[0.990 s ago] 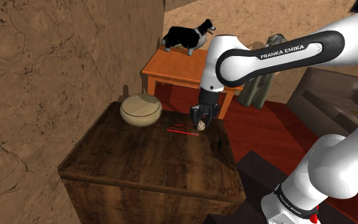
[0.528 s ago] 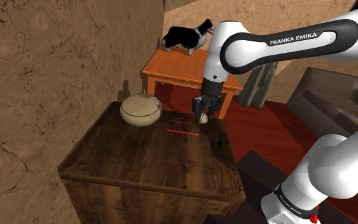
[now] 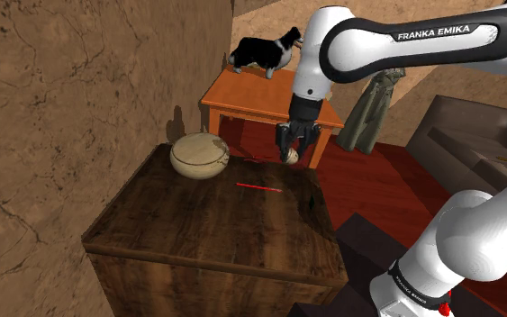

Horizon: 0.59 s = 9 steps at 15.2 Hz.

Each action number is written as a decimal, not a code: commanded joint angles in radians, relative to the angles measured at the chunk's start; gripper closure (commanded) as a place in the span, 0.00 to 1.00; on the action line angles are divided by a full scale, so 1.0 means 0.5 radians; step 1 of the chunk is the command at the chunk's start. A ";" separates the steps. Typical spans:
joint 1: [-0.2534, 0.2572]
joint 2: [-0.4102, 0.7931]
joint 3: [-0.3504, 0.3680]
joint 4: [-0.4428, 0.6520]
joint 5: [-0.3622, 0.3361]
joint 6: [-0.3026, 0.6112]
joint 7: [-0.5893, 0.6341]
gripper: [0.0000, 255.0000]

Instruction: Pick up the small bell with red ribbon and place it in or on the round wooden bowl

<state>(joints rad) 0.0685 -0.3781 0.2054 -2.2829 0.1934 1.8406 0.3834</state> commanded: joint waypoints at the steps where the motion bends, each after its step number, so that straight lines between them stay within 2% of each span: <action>1: -0.007 0.080 0.006 0.091 -0.014 -0.011 0.011 1.00; 9: -0.023 0.739 0.055 0.788 -0.149 -0.050 0.117 1.00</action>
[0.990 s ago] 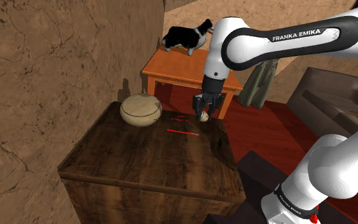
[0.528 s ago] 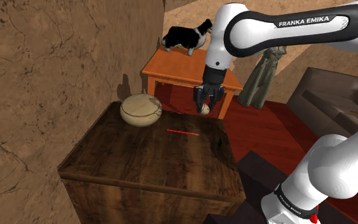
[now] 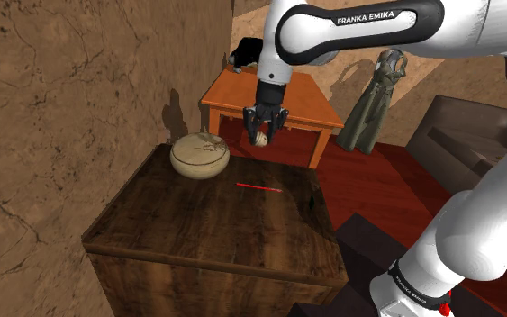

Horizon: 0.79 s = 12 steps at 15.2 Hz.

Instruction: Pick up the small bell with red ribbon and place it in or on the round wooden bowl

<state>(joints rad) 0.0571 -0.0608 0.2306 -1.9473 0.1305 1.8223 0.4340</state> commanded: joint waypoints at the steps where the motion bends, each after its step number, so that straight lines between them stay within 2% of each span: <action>1: 0.003 0.188 0.009 0.217 -0.044 -0.031 0.030 1.00; 7: 0.054 0.721 0.016 0.922 -0.171 -0.209 0.114 1.00; 9: 0.086 0.923 0.012 1.218 -0.214 -0.305 0.138 1.00; 10: 0.115 1.087 0.008 1.468 -0.247 -0.393 0.153 1.00; 12: 0.114 1.079 0.004 1.403 -0.244 -0.335 0.147 1.00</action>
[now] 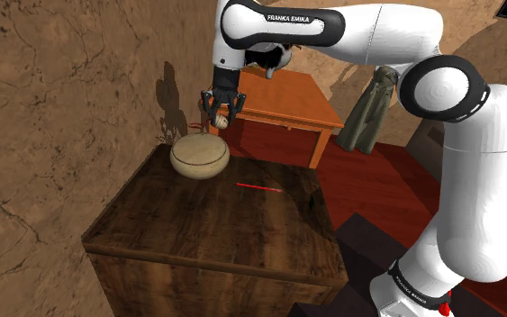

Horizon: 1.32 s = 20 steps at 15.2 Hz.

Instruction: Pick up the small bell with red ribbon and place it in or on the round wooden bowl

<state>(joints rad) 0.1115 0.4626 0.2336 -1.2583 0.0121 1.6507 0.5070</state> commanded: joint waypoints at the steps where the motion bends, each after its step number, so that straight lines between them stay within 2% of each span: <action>1: 0.003 0.030 -0.003 -0.006 -0.006 0.036 -0.001 1.00; 12: -0.009 0.040 -0.008 -0.288 -0.006 0.326 -0.021 1.00; 20: -0.009 0.041 -0.009 -0.296 -0.006 0.335 -0.021 1.00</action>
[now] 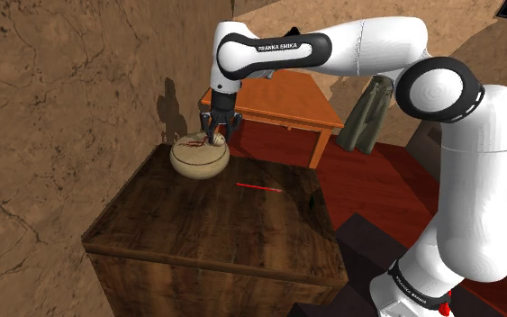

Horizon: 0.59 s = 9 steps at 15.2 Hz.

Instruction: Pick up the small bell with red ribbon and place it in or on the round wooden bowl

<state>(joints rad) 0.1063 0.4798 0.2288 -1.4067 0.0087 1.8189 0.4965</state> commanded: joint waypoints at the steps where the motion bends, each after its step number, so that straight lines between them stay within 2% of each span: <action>1: 0.001 0.003 0.002 -0.006 0.001 0.002 0.000 0.00; 6: 0.002 0.007 0.001 0.001 0.001 -0.001 0.000 0.00; 9: 0.002 0.012 0.001 0.210 -0.001 -0.205 0.001 0.00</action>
<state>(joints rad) 0.1092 0.4930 0.2289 -1.3256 0.0070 1.7490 0.4982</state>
